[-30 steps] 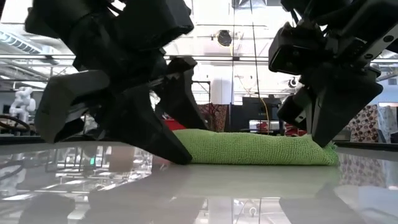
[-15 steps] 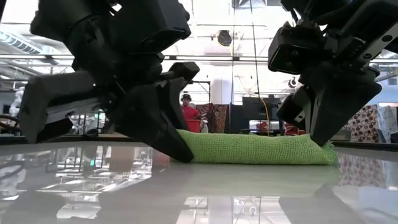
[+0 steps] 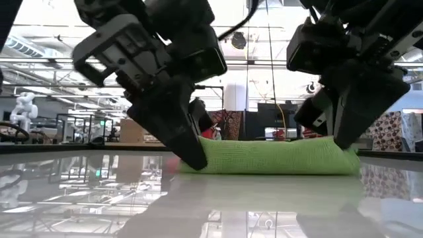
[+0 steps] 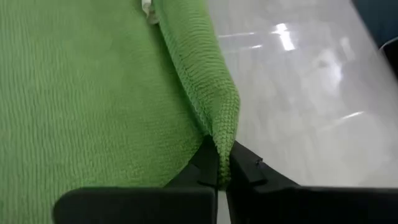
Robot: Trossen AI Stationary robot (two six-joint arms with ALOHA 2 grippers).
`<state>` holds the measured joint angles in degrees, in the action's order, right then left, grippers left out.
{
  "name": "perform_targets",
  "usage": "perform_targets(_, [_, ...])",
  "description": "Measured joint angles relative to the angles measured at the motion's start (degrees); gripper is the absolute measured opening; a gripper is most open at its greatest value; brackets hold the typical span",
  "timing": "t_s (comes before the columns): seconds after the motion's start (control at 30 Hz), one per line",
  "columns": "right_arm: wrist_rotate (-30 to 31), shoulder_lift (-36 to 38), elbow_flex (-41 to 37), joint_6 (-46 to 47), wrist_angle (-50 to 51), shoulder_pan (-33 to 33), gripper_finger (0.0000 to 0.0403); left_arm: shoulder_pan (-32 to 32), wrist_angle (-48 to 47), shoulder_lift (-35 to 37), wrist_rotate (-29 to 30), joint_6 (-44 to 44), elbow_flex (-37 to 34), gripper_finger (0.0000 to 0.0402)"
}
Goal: Roll towel
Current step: Roll the green microfiber cloth
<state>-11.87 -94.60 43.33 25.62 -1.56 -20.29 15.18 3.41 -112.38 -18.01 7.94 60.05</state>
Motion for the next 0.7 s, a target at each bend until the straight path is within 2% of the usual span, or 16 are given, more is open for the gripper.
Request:
perform_targets(0.17, [7.1,3.3,0.0,-6.6,1.8,-1.8,0.0082,-2.4,0.0,0.0,-5.2,5.1,0.0,0.0009])
perform_targets(0.3, [13.7,5.4,0.0,-14.3,3.1,-4.9,0.0151,-3.7,-0.1,0.0,-6.4,7.6,0.0,0.0009])
perform_targets(0.4, [18.9,5.4,0.0,-20.6,3.1,-8.5,0.0186,-4.8,-0.1,0.0,-7.5,9.3,0.0,0.0009])
perform_targets(0.53, [26.9,3.2,0.0,-29.0,3.1,-13.6,0.0191,-5.9,-1.1,0.0,-7.6,11.1,0.0,0.0009])
perform_targets(0.7, [34.6,0.0,0.1,-31.3,2.7,-16.5,0.0162,-6.7,-3.0,0.0,-7.8,12.0,0.0,0.0009])
